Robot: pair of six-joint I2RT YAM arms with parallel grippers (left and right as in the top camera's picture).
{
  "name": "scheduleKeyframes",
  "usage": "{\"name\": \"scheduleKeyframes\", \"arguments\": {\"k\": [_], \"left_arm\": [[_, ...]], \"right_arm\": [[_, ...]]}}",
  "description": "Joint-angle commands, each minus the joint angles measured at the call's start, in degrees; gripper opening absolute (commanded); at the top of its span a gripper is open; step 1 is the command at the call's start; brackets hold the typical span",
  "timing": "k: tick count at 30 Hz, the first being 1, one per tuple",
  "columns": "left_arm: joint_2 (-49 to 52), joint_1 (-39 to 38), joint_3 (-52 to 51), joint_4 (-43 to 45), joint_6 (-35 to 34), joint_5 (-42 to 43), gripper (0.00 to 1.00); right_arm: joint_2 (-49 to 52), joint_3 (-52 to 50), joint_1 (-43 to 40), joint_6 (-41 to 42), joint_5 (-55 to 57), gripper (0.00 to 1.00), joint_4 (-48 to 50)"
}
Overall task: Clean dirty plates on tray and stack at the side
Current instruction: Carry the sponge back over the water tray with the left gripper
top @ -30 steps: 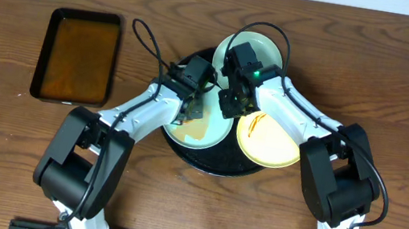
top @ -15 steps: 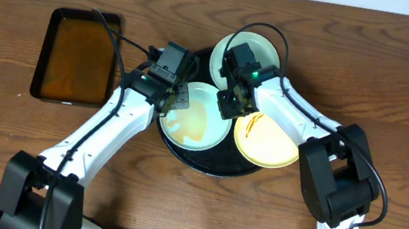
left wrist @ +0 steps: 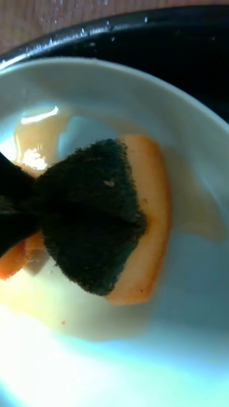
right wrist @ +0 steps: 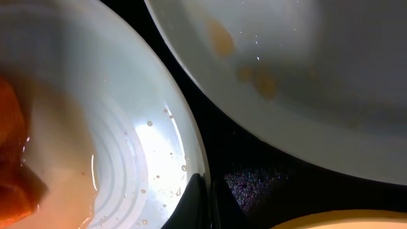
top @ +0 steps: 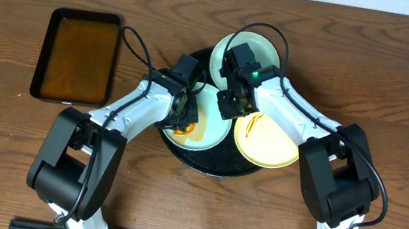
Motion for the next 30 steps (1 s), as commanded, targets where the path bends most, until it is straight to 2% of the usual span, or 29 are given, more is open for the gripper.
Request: {"name": "scheduleKeyframes", "arguments": {"k": [1,6,10,13,16,19,21,24,30], "left_arm": [[1.4,0.3,-0.8,-3.1,2.0,-10.4,0.07],[-5.7,0.2,-0.5,-4.7,4.0,-23.5,0.08],[-12.8,0.3,-0.5,-4.5,4.4,-27.9,0.07],[-21.9,1.1,-0.5,-3.6,0.9,-26.8,0.07],[-28.2,4.4,-0.5,-1.6,0.8,-22.6,0.07],[-33.8,12.8,-0.5,0.5,2.1,-17.1,0.07],[-34.1,19.0,-0.5,0.3,3.7,-12.9,0.08],[-32.0,24.8,-0.5,-0.1,7.0,-11.1,0.07],[-27.6,33.0,-0.5,-0.8,7.0,-5.9,0.07]], "right_arm": [[0.5,-0.3,0.1,-0.8,1.0,0.01,-0.1],[0.5,-0.3,0.1,-0.8,1.0,0.01,0.0],[0.5,-0.3,0.1,-0.8,1.0,0.01,0.2],[0.5,-0.3,0.2,-0.3,0.9,0.01,0.0],[0.5,-0.3,0.9,-0.4,-2.0,0.01,0.1],[0.0,0.4,2.0,-0.4,-3.3,0.01,-0.2],[-1.4,1.6,2.6,-0.4,-3.3,0.01,-0.9],[-3.8,3.6,3.4,-0.4,-0.3,0.01,-2.0],[-8.1,5.9,5.8,-0.4,15.1,0.01,-6.0]]}}
